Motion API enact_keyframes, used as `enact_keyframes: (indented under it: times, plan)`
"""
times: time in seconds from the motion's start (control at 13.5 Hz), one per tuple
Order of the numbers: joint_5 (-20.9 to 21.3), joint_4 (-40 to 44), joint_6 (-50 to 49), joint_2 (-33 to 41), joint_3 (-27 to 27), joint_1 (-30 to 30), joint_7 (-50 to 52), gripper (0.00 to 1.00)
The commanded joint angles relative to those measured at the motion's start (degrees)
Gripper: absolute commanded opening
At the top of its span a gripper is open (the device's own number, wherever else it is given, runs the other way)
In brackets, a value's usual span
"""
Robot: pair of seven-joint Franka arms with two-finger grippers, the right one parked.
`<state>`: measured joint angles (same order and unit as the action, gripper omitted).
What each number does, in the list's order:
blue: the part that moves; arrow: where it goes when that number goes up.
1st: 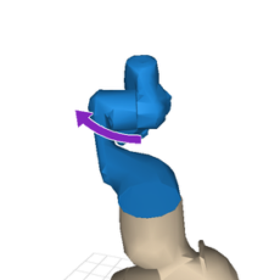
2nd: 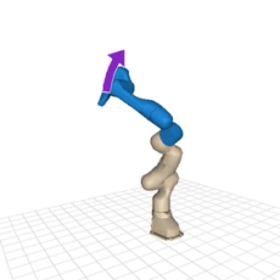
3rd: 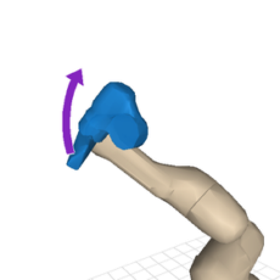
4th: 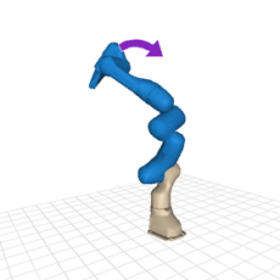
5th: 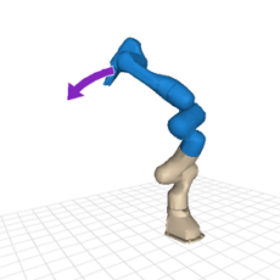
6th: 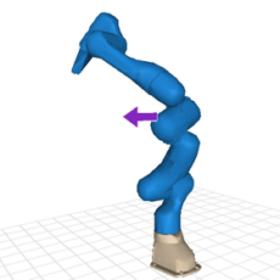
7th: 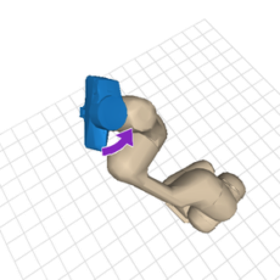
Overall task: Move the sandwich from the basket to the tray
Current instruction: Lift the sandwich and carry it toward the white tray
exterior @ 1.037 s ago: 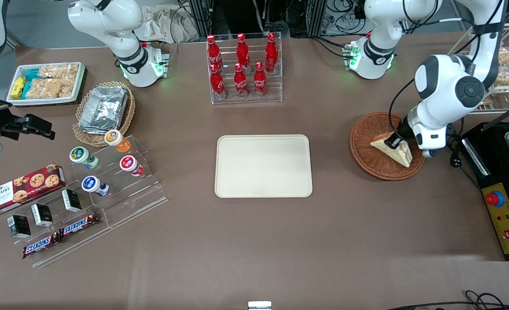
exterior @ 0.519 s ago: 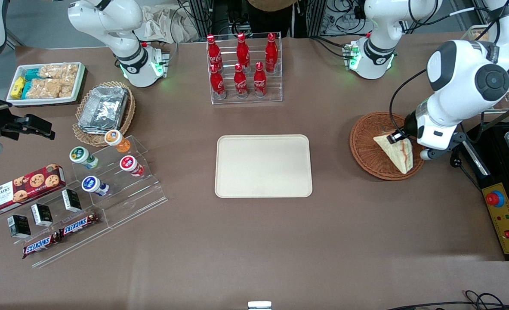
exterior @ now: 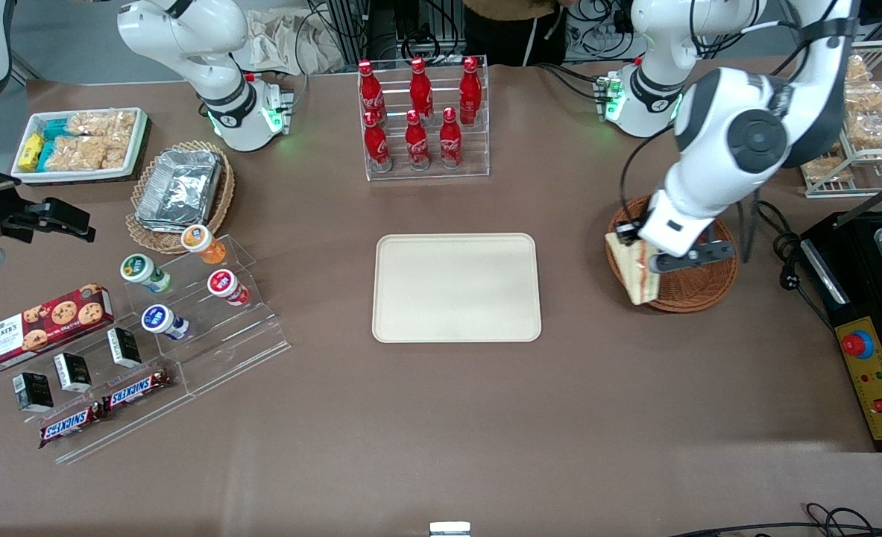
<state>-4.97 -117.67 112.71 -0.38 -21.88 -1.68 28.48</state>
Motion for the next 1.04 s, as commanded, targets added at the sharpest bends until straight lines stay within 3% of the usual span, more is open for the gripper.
enact_keyframes:
  times: [0.0, 0.44, 0.81, 0.96]
  plan:
    - [1.4, 6.6, -0.7, -6.4, -3.6, -0.2, 4.5, 0.34]
    - [10.0, 11.1, 4.2, -15.4, -4.9, 6.1, 18.3, 0.34]
    - [10.7, 11.1, 9.4, -19.7, -4.9, 9.4, 21.3, 0.34]
    - [13.7, 11.1, 10.2, -21.6, -4.9, 10.1, 21.9, 0.34]
